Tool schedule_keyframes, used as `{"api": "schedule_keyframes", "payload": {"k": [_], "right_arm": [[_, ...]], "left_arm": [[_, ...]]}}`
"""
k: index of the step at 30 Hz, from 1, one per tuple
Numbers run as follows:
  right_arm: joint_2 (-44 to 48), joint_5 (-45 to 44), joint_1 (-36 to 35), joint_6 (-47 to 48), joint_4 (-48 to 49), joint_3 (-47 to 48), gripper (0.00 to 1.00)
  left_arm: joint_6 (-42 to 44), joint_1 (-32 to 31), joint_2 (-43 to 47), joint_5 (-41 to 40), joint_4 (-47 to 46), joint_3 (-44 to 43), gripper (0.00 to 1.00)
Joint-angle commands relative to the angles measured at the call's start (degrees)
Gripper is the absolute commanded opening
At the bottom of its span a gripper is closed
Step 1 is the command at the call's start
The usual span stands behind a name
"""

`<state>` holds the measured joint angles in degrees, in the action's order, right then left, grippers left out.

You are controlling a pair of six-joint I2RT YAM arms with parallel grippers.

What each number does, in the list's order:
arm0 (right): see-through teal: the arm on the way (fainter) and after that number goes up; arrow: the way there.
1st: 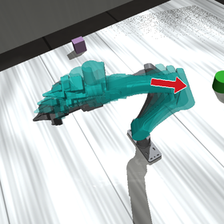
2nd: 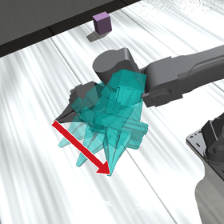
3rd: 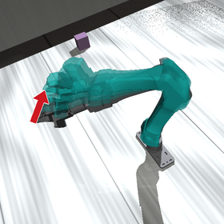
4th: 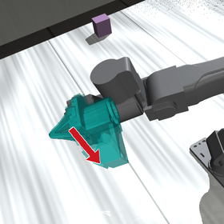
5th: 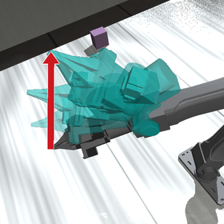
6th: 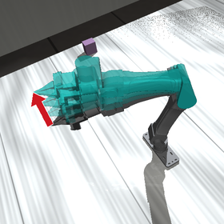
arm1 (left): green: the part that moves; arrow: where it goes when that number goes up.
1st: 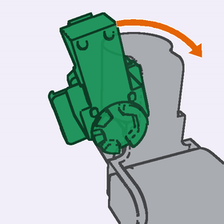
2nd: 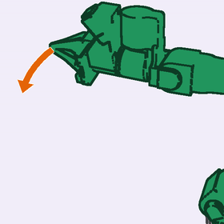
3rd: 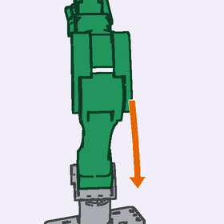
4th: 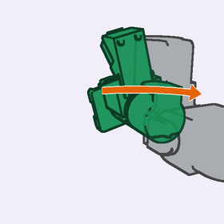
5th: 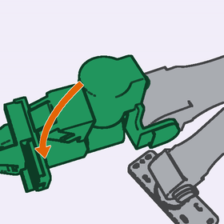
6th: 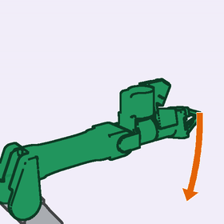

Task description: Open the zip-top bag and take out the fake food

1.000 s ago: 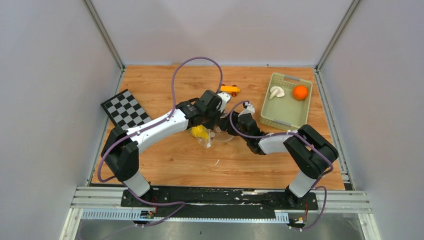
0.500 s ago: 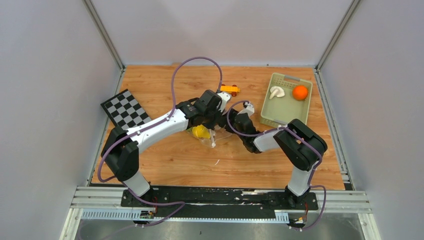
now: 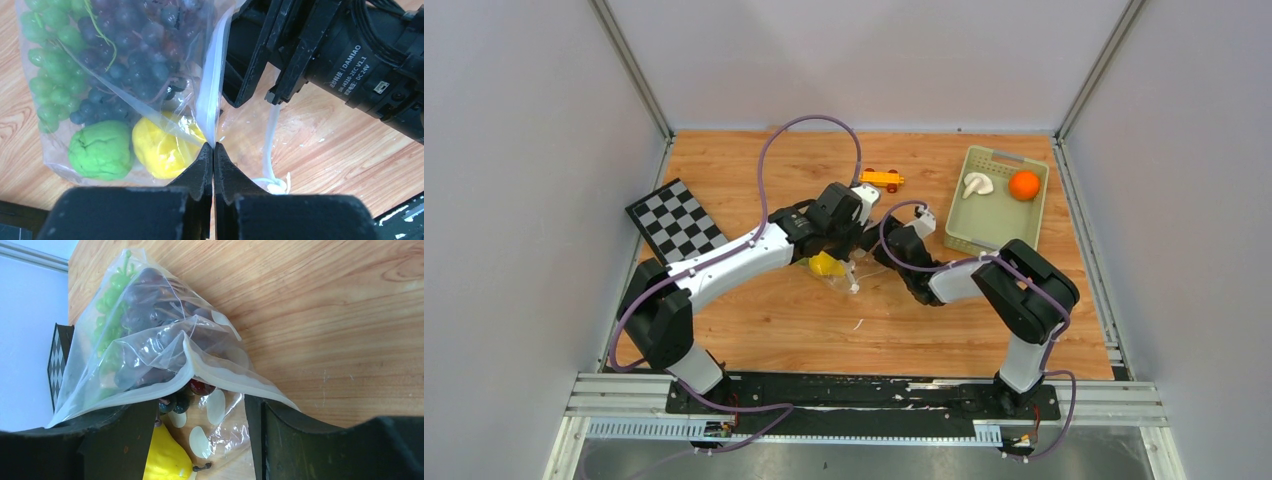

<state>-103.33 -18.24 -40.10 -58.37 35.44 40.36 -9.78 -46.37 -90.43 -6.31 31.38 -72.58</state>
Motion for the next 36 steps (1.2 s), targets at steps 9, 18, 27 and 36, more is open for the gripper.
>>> {"api": "schedule_keyframes", "payload": {"k": [9, 18, 27, 36], "right_arm": [[-4.1, 0.3, -0.2, 6.0, 19.2, 0.3, 0.56], [-6.3, -4.8, -0.2, 7.7, 16.4, 1.5, 0.54], [-9.1, 3.7, 0.2, 11.8, 21.8, 3.3, 0.39], [-2.1, 8.1, 0.3, 15.0, 20.3, 0.2, 0.00]], "left_arm": [[0.0, -0.1, 1.0, 1.6, -1.4, 0.9, 0.00], [0.2, -0.1, -0.3, 2.3, -0.4, 0.2, 0.00], [0.3, -0.1, -0.4, 2.0, -0.3, 0.0, 0.00], [0.8, -0.1, -0.3, 0.2, 0.1, -0.3, 0.00]]}}
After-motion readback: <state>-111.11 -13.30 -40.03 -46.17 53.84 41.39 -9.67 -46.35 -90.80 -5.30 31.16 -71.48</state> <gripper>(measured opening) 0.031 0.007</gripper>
